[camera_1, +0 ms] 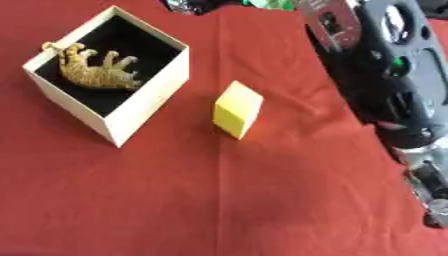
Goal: Pick up objects on the table and place them in the box.
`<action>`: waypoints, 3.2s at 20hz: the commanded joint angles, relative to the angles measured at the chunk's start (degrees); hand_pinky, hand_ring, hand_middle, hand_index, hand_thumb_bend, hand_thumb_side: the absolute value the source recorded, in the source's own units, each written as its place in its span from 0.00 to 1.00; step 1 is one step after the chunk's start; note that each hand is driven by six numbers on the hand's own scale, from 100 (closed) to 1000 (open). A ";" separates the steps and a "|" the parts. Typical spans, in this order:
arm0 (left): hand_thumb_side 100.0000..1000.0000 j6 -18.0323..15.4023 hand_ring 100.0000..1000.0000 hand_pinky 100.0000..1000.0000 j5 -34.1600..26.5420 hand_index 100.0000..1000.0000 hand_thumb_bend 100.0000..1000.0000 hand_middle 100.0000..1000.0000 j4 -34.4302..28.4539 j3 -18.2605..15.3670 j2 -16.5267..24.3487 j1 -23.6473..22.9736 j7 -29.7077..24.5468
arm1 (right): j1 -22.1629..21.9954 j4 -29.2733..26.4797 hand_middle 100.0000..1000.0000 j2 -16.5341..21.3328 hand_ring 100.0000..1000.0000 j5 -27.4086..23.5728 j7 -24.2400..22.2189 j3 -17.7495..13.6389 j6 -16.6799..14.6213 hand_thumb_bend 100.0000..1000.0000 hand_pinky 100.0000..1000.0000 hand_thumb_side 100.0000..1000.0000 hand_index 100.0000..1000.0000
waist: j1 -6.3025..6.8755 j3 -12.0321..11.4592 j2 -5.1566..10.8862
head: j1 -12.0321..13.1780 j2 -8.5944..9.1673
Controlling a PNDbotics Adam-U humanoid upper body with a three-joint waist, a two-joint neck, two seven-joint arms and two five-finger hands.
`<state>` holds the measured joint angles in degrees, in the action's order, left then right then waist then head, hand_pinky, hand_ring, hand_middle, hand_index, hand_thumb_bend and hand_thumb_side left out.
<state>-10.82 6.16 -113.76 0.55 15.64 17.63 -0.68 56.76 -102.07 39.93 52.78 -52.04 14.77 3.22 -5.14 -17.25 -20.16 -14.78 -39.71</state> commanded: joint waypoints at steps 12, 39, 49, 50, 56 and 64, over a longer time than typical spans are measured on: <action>0.83 0.31 0.85 0.61 0.35 0.79 0.00 0.84 -0.83 -0.48 1.55 0.13 -0.18 | -5.14 -4.06 0.82 8.50 0.93 -8.67 0.07 1.75 0.21 0.38 0.88 1.00 0.98 | -0.06 0.77 1.54 | 0.54 0.17; 0.82 0.26 0.85 0.61 0.66 0.79 0.00 0.84 -0.83 -0.40 1.45 0.50 -0.99 | -12.61 0.48 0.77 11.68 0.91 -13.37 0.07 2.10 -3.52 0.45 0.85 1.00 1.00 | -0.08 0.74 1.48 | 1.06 0.92; 0.81 0.32 0.85 0.61 0.71 0.79 0.00 0.84 -0.83 -0.43 1.40 0.45 -1.37 | -16.17 -0.91 0.77 10.44 0.83 -14.22 0.07 1.87 1.35 0.43 0.79 1.00 1.00 | -0.20 0.99 1.63 | 1.06 0.92; 0.82 0.34 0.85 0.61 0.72 0.79 0.00 0.84 -0.83 -0.43 1.39 0.44 -1.41 | -16.64 -1.12 0.77 10.32 0.83 -13.57 0.07 1.80 1.66 0.44 0.79 1.00 1.00 | -0.23 1.04 1.64 | 1.03 0.90; 0.82 0.43 0.86 0.61 0.77 0.79 0.00 0.84 -0.83 -0.42 1.36 0.43 -1.66 | -19.14 -2.15 0.77 8.40 0.83 -10.53 1.32 0.87 3.04 0.45 0.80 1.00 1.00 | -0.30 1.37 1.61 | 1.12 0.93; 0.82 0.53 0.86 0.61 0.80 0.79 0.00 0.84 -0.83 -0.34 1.22 0.38 -1.99 | -21.05 -1.88 0.78 6.03 0.87 -3.80 3.90 0.87 4.56 0.46 0.82 1.00 1.00 | -0.28 1.57 1.60 | 1.05 0.99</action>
<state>-10.20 6.65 -113.76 0.47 15.89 17.66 -2.40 35.21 -103.22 45.30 47.50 -48.79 16.59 7.43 -5.72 -15.74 -19.85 -13.76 -39.19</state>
